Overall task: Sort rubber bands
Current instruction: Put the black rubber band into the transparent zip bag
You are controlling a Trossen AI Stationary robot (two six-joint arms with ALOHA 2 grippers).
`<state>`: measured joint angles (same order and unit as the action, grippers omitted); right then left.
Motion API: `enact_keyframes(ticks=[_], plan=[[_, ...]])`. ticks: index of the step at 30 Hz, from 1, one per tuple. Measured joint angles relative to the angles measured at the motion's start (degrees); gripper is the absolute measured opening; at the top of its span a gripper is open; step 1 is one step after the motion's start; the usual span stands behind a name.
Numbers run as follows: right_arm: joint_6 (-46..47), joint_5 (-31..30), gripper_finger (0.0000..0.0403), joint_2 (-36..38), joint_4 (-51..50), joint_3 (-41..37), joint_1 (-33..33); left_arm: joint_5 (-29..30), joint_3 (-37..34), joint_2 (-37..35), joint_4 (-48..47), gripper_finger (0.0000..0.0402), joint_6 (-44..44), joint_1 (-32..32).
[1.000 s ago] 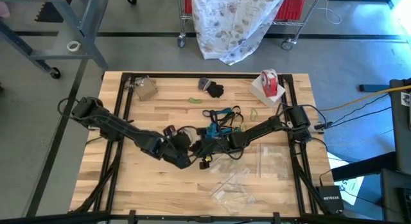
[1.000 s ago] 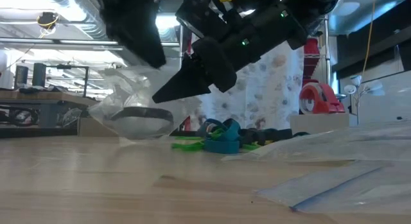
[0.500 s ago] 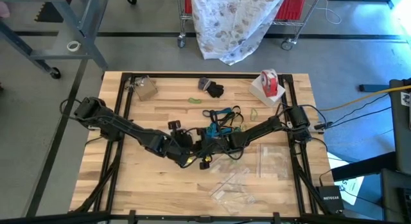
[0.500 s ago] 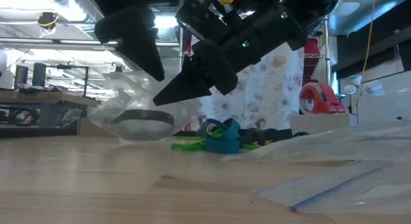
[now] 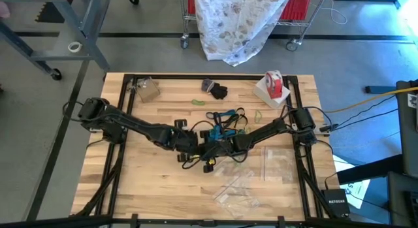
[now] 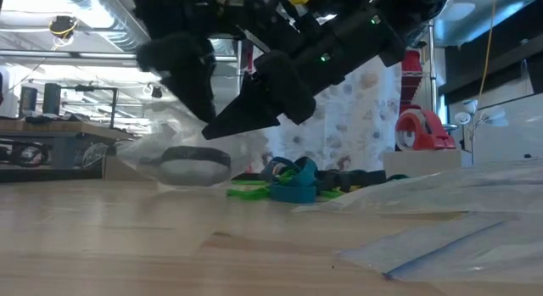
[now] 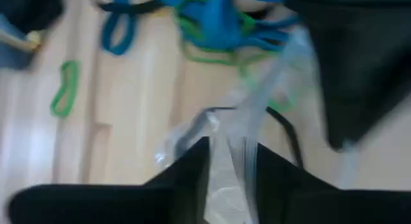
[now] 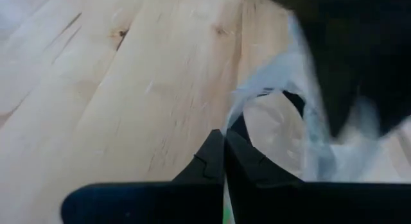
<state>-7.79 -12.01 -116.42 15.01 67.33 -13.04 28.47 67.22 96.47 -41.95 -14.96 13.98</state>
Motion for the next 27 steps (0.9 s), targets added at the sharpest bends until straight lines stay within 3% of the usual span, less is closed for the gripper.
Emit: enact_keyframes(ticks=[3,7,17,23,27], plan=[[0.02,-0.25,0.0001,0.00,-0.12,0.00,0.02,5.20,0.00,-0.26,-2.30,0.0011,-7.81,-0.22],[0.04,-0.37,0.0001,0.00,-0.56,0.00,0.07,8.54,0.00,-0.28,-4.23,0.0003,-20.34,1.71],[4.70,0.18,0.0007,0.00,-0.32,0.00,0.03,8.88,0.00,-0.37,-4.24,0.0000,-27.53,5.74],[4.61,-0.94,0.0081,0.02,-1.25,0.17,0.31,9.46,0.00,-0.42,-4.20,0.0000,-28.45,6.11],[4.52,-0.91,0.0130,2.59,-10.95,2.57,0.26,9.46,0.00,-0.42,-4.14,0.0000,-29.01,6.57]])
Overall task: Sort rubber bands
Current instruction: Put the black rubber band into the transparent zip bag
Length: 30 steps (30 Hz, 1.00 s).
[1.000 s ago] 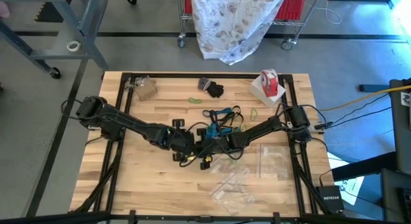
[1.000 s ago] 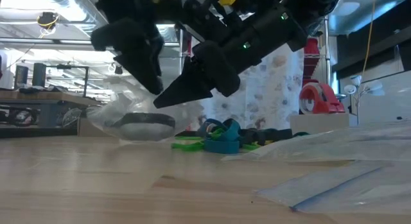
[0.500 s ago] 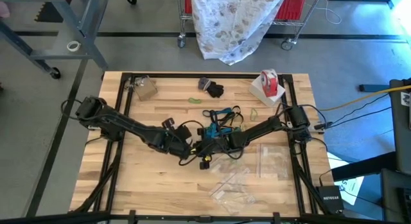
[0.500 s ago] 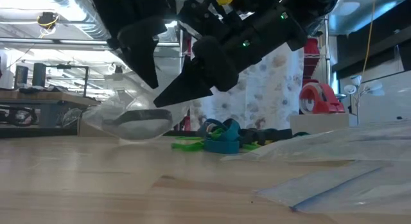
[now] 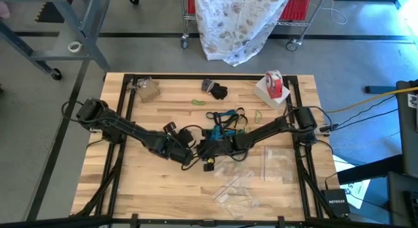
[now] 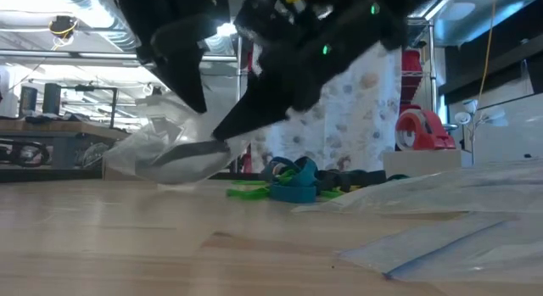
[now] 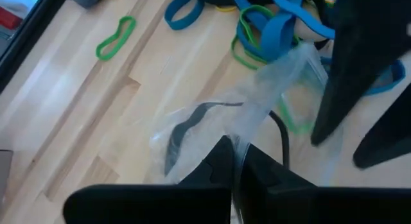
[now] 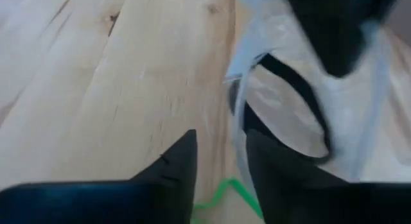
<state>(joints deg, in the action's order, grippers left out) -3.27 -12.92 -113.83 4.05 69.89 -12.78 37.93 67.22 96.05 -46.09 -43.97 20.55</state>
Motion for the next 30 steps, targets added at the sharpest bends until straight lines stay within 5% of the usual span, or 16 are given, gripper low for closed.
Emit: enact_keyframes(ticks=[10,17,23,30], plan=[[-6.05,1.38,0.0156,13.03,-25.06,1.26,0.33,0.00,0.36,-0.07,1.47,0.0000,0.46,-0.23],[-9.73,1.96,0.0156,19.70,-42.90,-2.01,8.78,0.44,-0.29,-0.16,2.27,0.0000,3.87,-0.81],[-9.20,13.69,0.0157,22.81,-36.26,-8.29,15.65,0.47,-0.09,-0.12,2.99,0.0000,3.40,-1.38],[-13.87,7.47,0.0156,24.47,-37.85,-13.79,21.21,-0.26,-0.07,-0.04,2.45,0.0000,2.31,-1.00]])
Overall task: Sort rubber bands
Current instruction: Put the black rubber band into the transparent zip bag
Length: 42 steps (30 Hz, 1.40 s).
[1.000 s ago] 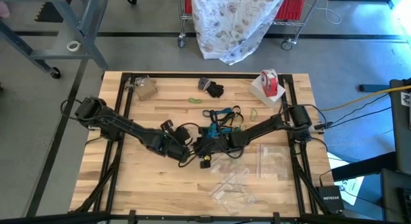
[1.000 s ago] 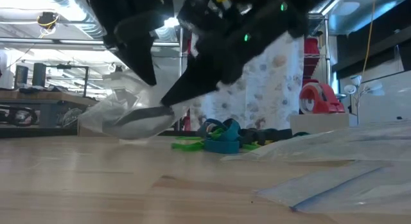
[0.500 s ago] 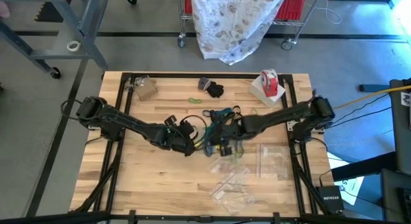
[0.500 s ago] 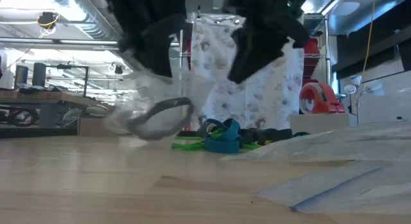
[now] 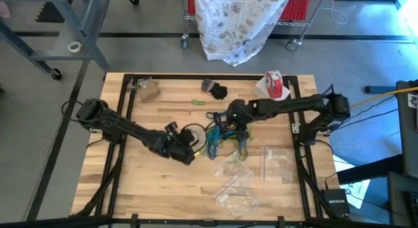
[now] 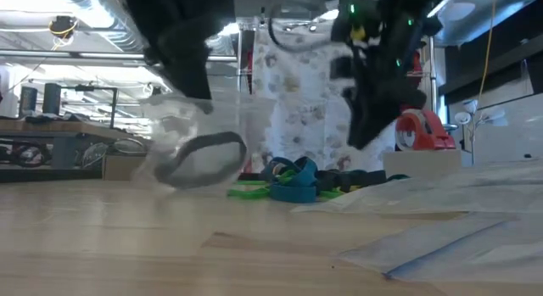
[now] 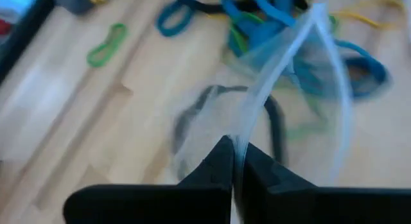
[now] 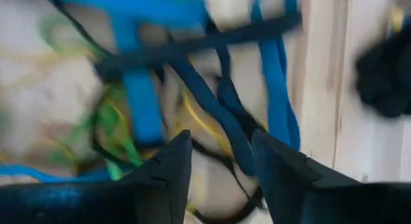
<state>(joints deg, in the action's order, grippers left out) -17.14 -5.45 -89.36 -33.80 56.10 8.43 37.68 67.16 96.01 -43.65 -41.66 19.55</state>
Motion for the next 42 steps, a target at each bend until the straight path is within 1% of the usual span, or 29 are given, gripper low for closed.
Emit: enact_keyframes(ticks=[5,9,15,19,21,24,26,28,29,30,33,37,42], plan=[[-3.47,0.61,0.0156,0.27,-1.01,-5.62,8.59,-0.09,0.00,0.00,0.01,0.0000,-0.09,0.08],[-7.35,2.46,0.0156,0.27,3.44,-9.42,13.19,0.04,0.02,0.00,0.10,0.0000,-0.07,-0.02],[-10.45,4.82,0.0156,0.25,9.23,-10.79,14.52,-0.03,0.02,0.00,0.14,0.0000,0.56,-0.14],[-10.61,5.07,0.0156,0.24,10.29,-10.80,14.48,0.02,0.02,0.00,0.14,0.0000,0.58,-0.18],[-10.86,5.06,0.0150,-0.03,9.98,-10.80,14.48,0.02,0.02,0.00,0.21,0.0000,0.60,-0.15],[-11.17,5.07,0.0116,-0.91,9.46,-10.84,14.48,-0.01,0.02,0.00,0.22,0.0000,0.54,-0.15],[-10.47,5.06,0.0077,-1.24,10.03,-10.84,14.46,-0.01,0.02,0.00,0.25,0.0000,0.54,-0.15],[-10.00,4.50,0.0028,-1.24,9.81,-10.84,14.46,-0.01,0.02,0.00,0.23,0.0000,0.54,-0.15],[-9.69,3.76,0.0015,-1.16,9.77,-10.84,14.46,0.01,0.03,0.00,0.25,0.0000,0.54,-0.15],[-8.83,3.23,0.0011,-0.83,9.46,-10.84,14.46,0.01,0.04,0.00,0.23,0.0000,0.54,-0.17],[-7.57,1.88,0.0009,2.18,7.01,-10.79,14.42,0.00,0.04,0.00,0.22,0.0000,0.54,-0.18],[-4.00,1.49,0.0004,9.13,1.74,-10.74,12.82,-0.01,0.04,0.00,0.23,0.0000,0.25,-0.07],[2.29,1.60,0.0002,19.12,-2.94,-8.97,6.07,0.02,0.07,0.02,0.98,0.0000,0.02,-0.11]])
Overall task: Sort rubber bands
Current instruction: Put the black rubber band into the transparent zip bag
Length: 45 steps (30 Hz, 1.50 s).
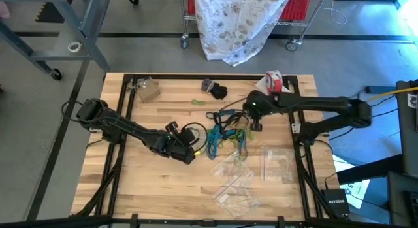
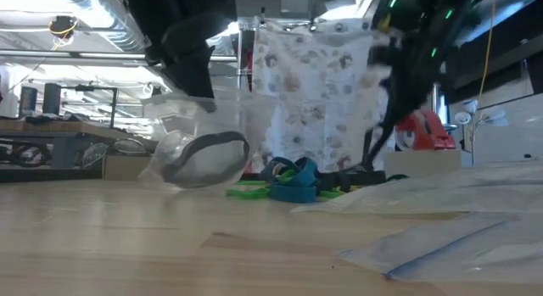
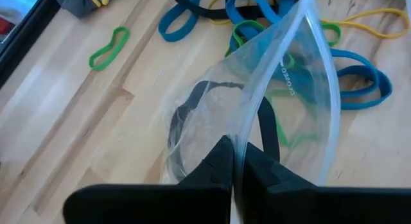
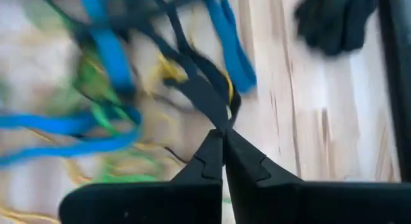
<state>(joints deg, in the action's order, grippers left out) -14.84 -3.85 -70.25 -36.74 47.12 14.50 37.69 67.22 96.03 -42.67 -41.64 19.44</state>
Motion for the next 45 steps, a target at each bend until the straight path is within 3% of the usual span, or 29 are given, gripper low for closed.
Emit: enact_keyframes(ticks=[6,14,23,28,31,34,36,38,42,43,45], plan=[[9.80,0.41,0.0002,6.67,1.84,3.79,-10.44,-0.02,0.00,0.00,0.36,0.0000,-2.68,-0.09],[16.18,1.54,0.0003,5.17,21.89,3.94,-21.69,-0.04,0.02,-1.12,2.55,0.0000,-4.51,0.00],[15.82,-1.10,0.0003,1.63,34.36,3.97,-23.89,-1.13,0.07,-2.67,3.45,0.0000,-2.94,0.07],[13.61,1.29,0.0003,-0.72,40.01,3.97,-23.90,-1.45,0.07,-2.67,7.28,0.0000,0.44,0.07],[7.66,-2.04,0.0003,-1.15,36.38,3.99,-23.89,-2.56,0.07,-2.67,7.49,0.0000,1.59,0.07],[1.67,-15.36,0.0003,-1.15,24.55,3.88,-23.85,-4.27,0.07,-2.67,7.11,0.0000,1.60,0.13],[2.20,-20.80,0.0003,-1.15,19.49,3.88,-23.79,-4.61,0.07,-2.67,6.89,0.0000,1.59,0.55],[5.12,-19.38,0.0003,-1.11,18.09,3.88,-23.80,-4.66,0.07,-2.67,6.99,0.0000,1.59,0.76],[6.94,-8.26,0.0003,-1.13,22.29,3.96,-24.44,-4.68,0.07,-2.67,7.55,0.0000,1.59,0.81],[6.04,-8.96,0.0003,-1.09,21.92,4.01,-24.79,-4.68,0.07,-2.67,7.45,0.0000,1.59,0.76],[3.78,-16.72,0.0003,-1.06,17.45,4.00,-24.78,-4.67,0.07,-2.67,7.41,0.0000,1.35,0.76]])
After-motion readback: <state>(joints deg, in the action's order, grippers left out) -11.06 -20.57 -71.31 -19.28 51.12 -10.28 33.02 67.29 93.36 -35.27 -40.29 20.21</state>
